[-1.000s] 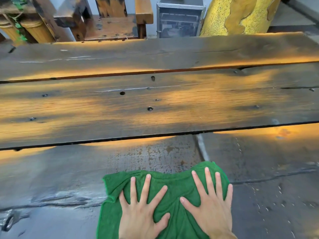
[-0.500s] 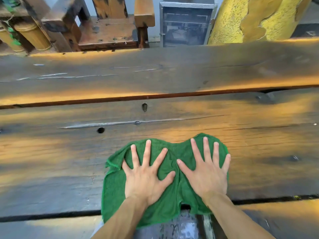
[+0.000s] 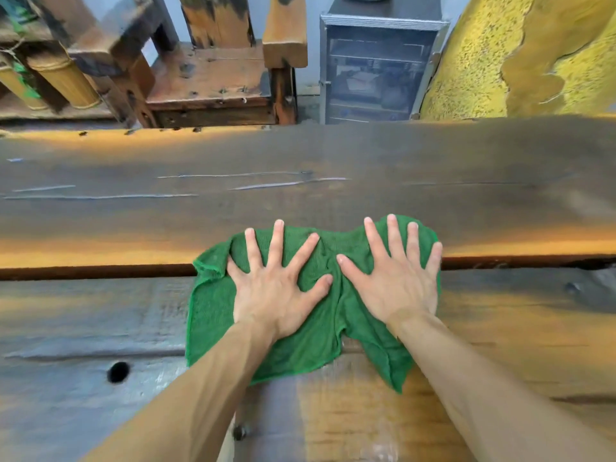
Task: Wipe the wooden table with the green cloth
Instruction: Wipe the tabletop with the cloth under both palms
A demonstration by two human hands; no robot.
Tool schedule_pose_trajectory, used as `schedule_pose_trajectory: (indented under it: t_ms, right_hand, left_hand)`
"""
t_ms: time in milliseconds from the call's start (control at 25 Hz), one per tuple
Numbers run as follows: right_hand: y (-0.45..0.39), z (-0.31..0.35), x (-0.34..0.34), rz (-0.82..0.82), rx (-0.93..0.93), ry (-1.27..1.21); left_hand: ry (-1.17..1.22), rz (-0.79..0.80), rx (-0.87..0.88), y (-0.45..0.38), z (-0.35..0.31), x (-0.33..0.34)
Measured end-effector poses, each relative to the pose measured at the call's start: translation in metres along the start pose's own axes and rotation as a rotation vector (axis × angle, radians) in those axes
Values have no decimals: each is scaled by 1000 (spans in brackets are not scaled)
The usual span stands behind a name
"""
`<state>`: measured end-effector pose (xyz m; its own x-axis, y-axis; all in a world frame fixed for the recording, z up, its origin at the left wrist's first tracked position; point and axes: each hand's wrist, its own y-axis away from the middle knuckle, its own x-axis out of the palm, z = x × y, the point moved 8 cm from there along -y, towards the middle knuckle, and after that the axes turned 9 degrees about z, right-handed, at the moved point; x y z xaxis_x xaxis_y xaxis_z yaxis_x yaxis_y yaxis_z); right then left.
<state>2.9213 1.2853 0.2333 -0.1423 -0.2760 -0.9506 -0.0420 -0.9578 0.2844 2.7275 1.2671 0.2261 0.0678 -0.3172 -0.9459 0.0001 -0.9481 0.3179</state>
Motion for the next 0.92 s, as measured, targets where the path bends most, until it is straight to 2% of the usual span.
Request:
schedule_pose_trajectory:
  t_ms: [600,760,920]
  right_hand:
    - [-288,10,-72,-22,-26,44]
    - [-316,14,-82,-46,-34,35]
    - [-295,13,-80,-46,-44,51]
  left_hand:
    - [14,-19,64,-289,-34,-93]
    - [24,-65,63,-312,-38,-106]
    - [6,-75,106,-297,-43,-104]
